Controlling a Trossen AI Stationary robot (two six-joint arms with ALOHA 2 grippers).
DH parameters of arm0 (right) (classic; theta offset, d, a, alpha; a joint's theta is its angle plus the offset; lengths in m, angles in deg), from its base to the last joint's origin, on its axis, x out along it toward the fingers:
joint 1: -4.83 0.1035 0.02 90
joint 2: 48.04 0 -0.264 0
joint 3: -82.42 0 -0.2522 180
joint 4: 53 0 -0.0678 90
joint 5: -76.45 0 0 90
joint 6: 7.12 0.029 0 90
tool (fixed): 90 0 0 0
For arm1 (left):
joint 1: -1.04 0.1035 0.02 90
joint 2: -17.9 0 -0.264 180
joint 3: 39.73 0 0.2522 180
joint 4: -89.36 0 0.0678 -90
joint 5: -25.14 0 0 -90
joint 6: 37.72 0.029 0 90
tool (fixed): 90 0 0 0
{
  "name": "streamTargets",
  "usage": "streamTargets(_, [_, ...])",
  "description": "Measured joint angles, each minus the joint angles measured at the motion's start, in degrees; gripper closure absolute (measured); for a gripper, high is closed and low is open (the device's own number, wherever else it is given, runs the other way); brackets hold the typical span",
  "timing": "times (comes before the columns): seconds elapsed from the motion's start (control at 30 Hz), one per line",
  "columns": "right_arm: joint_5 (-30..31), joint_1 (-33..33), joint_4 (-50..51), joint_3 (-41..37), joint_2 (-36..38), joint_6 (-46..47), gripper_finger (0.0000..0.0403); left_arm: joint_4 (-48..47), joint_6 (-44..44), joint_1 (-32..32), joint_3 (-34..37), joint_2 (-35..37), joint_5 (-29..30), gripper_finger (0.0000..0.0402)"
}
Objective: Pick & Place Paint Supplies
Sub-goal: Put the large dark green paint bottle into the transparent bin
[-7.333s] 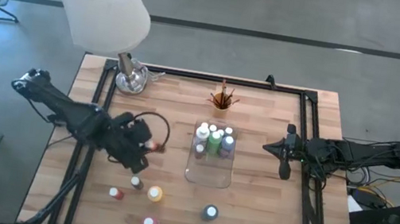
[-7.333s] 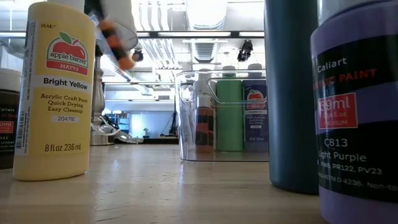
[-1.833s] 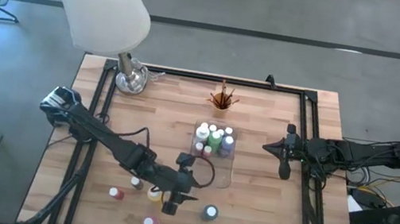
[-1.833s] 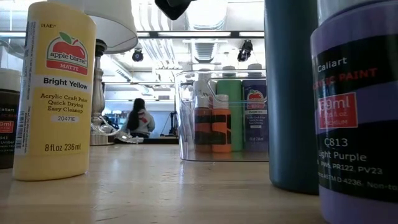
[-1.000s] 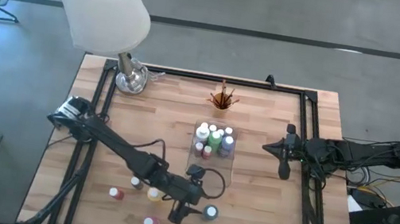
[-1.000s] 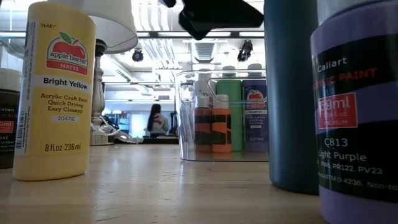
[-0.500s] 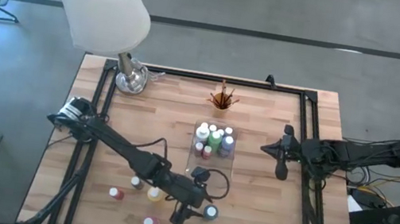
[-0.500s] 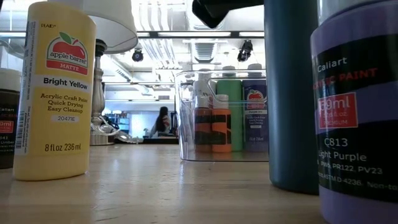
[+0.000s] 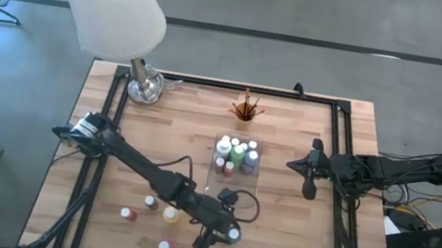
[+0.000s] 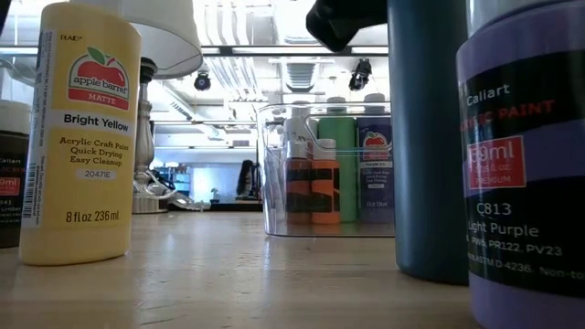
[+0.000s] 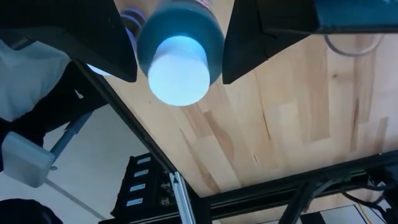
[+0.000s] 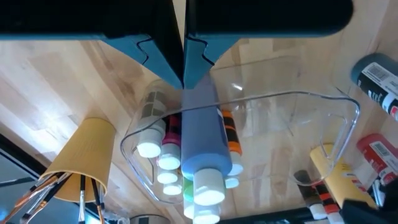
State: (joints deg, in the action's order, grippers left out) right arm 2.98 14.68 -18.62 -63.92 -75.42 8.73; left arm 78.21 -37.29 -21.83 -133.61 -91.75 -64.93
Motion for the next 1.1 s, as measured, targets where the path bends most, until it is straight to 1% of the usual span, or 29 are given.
streamTargets(0.2, [0.00,0.00,-0.18,0.00,-0.02,-0.02,0.0394,0.52,0.11,0.66,-0.60,-1.15,-0.35,0.0161])
streamTargets(0.3, [0.01,0.00,-0.16,0.00,-0.13,-0.02,0.0394,0.46,0.11,0.70,-0.59,-1.18,-0.33,0.0173])
streamTargets(0.43, [0.03,0.00,-0.13,0.00,-0.15,-0.66,0.0394,0.00,0.15,0.68,-1.07,-1.07,-0.45,0.0209])
streamTargets(0.63, [0.04,0.00,-0.07,0.00,-0.15,-0.85,0.0394,-1.55,0.13,0.81,-1.74,-0.95,-0.47,0.0279])
streamTargets(0.8, [0.04,0.00,-0.06,0.02,-0.16,-0.87,0.0394,-2.15,-0.52,0.81,-1.84,-0.61,-1.07,0.0281])
streamTargets(0.87, [0.02,0.00,-0.06,0.00,-0.15,-0.87,0.0394,-3.95,-0.96,0.81,-2.30,0.01,-1.39,0.0281])
streamTargets(1.03, [0.02,0.00,-0.05,0.00,-0.15,-0.87,0.0394,-11.97,-0.29,0.70,-6.60,2.48,-1.38,0.0281])
streamTargets(1.1, [0.02,0.00,-0.06,0.00,-0.15,-0.86,0.0394,-15.88,-0.04,0.66,-9.23,3.61,0.79,0.0281])
